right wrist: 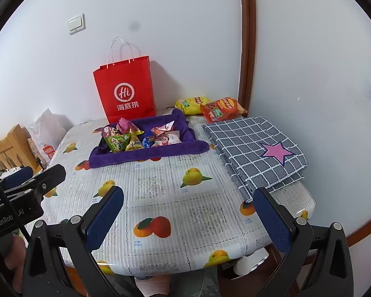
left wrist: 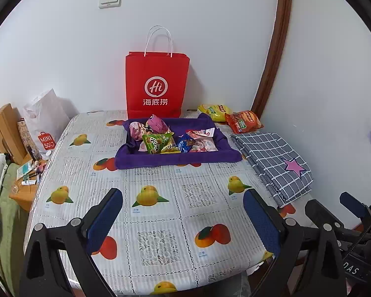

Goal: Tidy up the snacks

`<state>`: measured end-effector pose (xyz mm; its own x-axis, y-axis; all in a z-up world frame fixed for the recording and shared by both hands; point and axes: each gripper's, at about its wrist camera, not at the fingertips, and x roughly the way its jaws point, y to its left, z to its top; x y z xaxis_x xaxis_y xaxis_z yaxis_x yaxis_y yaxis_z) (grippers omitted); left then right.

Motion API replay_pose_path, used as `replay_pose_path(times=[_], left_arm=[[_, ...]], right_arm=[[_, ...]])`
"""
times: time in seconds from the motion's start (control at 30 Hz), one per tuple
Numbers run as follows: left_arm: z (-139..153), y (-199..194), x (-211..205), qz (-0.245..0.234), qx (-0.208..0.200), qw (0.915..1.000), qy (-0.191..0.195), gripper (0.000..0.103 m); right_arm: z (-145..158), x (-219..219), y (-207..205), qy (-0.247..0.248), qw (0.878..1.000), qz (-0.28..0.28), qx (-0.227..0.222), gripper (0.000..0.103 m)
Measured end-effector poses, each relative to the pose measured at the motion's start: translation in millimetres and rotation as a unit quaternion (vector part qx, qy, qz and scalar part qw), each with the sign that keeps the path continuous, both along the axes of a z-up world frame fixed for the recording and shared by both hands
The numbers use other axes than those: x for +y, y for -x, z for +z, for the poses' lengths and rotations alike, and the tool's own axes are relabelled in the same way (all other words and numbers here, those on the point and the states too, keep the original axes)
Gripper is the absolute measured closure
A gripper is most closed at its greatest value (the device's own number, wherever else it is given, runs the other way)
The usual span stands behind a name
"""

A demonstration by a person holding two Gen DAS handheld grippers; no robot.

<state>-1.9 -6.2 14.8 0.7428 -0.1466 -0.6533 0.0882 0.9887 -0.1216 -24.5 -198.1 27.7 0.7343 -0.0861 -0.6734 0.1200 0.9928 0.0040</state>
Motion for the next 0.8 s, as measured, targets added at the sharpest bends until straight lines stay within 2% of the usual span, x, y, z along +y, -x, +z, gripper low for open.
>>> replay_pose_path(times=[0.8], left_arm=[[-0.2, 4.7, -2.4, -0.005, 0.0, 1.0, 0.005, 0.004]], right_arm=[[-1.4, 0.9, 7.7, 0.0, 1.0, -0.003, 0.0, 0.0]])
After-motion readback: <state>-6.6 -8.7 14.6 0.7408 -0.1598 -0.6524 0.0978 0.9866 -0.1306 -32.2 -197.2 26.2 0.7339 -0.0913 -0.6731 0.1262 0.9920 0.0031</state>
